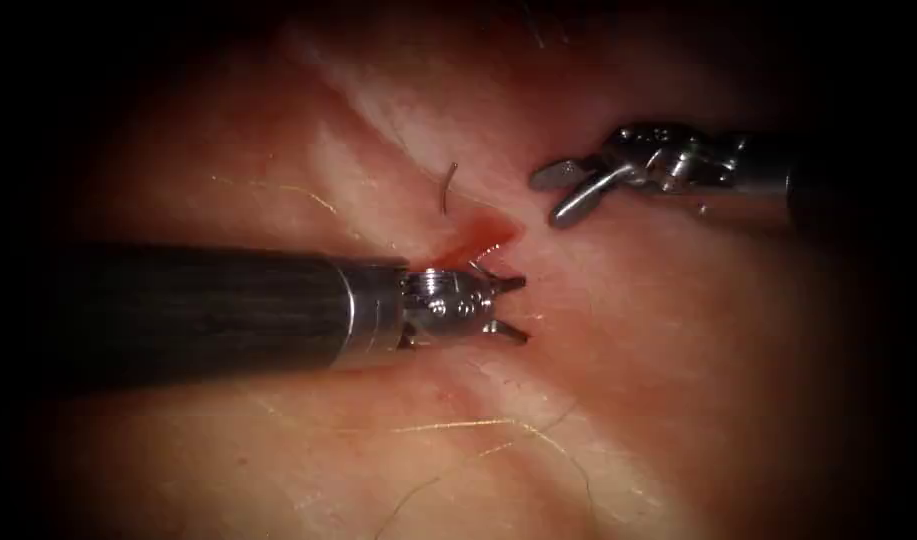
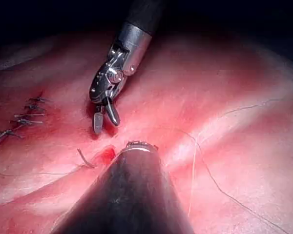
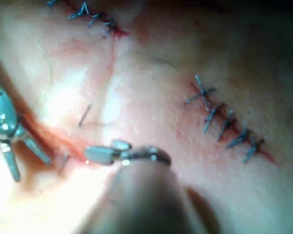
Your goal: Wound Closure
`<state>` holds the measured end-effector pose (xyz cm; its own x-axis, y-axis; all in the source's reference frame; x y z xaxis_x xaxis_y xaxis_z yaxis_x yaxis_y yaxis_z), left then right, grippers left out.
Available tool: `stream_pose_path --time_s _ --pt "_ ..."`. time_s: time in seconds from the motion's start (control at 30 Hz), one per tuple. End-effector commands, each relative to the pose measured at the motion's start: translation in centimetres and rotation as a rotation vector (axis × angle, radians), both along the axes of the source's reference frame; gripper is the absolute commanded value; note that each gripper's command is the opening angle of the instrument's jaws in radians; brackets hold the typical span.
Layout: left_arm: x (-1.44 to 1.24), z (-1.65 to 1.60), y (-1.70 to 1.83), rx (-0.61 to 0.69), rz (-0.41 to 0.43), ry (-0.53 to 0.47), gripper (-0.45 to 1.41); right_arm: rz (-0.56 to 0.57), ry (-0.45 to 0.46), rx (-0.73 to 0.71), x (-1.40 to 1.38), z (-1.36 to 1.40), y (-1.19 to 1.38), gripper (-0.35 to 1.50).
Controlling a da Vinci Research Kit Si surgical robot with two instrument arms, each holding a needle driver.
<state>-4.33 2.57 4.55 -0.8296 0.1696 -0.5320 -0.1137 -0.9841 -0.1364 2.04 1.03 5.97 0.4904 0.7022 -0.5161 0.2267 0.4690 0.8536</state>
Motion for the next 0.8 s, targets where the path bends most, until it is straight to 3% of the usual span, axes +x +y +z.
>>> stream_pose_path --time_s 0.03,0.3,0.57,0.8 --pt "-0.05 0.07 0.03 -0.017 0.001 0.004 0.49 -0.003 0.001 -0.007 0.09 0.08 0.0 1.01" --pt "0.05 0.32 0.12 -0.189 0.064 0.1 0.52 0.006 0.004 -0.018 0.14 0.22 -0.12 0.99" --pt "0.03 0.53 0.05 -0.256 0.095 0.146 0.54 0.002 0.013 -0.017 0.17 0.27 -0.2 0.99" --pt "-0.04 0.6 0.02 -0.299 0.121 0.184 0.41 0.004 0.015 -0.016 0.17 0.27 -0.19 0.99"
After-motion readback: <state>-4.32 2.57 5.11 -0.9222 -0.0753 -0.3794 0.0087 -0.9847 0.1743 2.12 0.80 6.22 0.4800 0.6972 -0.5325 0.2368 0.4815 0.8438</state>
